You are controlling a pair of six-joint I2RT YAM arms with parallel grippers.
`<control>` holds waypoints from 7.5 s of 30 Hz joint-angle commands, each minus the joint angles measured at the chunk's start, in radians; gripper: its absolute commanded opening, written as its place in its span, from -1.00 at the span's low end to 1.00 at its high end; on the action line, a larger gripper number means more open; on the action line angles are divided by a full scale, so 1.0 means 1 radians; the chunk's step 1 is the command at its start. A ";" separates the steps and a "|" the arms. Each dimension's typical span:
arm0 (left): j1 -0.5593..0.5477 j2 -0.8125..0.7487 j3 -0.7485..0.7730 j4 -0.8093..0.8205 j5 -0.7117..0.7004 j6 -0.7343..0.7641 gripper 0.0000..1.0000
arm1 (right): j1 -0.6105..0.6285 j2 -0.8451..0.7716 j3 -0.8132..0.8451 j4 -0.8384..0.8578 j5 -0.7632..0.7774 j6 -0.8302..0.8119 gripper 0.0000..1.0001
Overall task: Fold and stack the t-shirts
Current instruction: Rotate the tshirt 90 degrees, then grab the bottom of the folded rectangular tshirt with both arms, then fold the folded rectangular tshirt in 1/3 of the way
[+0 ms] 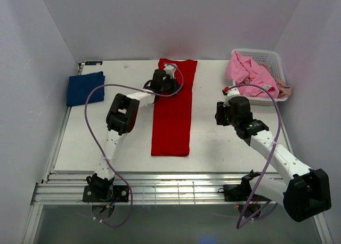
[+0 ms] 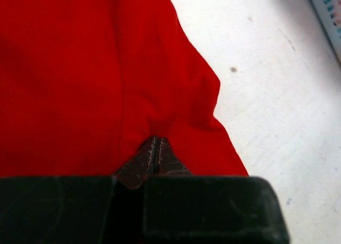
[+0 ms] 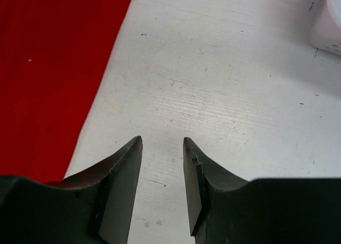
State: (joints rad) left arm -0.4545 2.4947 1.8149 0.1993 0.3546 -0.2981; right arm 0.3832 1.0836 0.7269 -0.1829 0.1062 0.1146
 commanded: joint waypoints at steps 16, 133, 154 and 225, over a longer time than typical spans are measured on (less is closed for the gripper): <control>-0.035 -0.357 -0.209 0.111 0.005 0.002 -0.82 | 0.117 0.030 -0.047 0.068 0.020 0.062 0.00; -0.664 -1.384 -1.192 -0.520 -1.097 -0.602 -1.00 | 0.787 0.337 0.189 -0.139 0.612 0.401 -0.85; -0.290 -1.011 -1.097 0.069 -0.849 -0.168 -1.00 | 0.511 0.639 0.431 0.146 0.481 0.048 -0.85; -0.317 -0.626 -1.123 0.344 -0.568 -0.312 -1.00 | 0.229 0.865 0.562 0.330 -0.203 0.034 -0.85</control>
State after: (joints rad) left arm -0.7288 1.8824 0.7692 0.5938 -0.2020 -0.5797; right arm 0.6106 1.9541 1.3071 0.0860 -0.0677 0.1204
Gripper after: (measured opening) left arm 0.021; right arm 0.078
